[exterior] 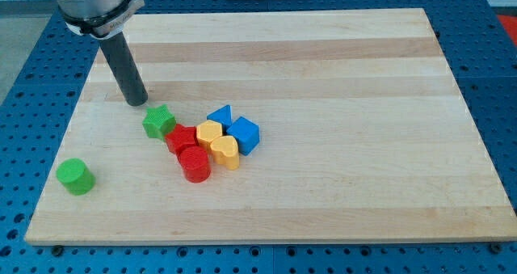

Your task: Push the green star closer to red star

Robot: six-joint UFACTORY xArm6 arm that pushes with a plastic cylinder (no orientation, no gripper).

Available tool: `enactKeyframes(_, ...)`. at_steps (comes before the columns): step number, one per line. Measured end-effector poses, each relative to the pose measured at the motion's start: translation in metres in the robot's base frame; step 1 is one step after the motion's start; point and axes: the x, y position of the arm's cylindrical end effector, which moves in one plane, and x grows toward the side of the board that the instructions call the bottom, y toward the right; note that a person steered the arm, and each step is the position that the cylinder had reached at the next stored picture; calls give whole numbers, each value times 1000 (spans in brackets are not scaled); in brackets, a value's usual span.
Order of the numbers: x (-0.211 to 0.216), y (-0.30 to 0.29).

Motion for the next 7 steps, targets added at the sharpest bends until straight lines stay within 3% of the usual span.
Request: enactKeyframes(7, 25, 65)
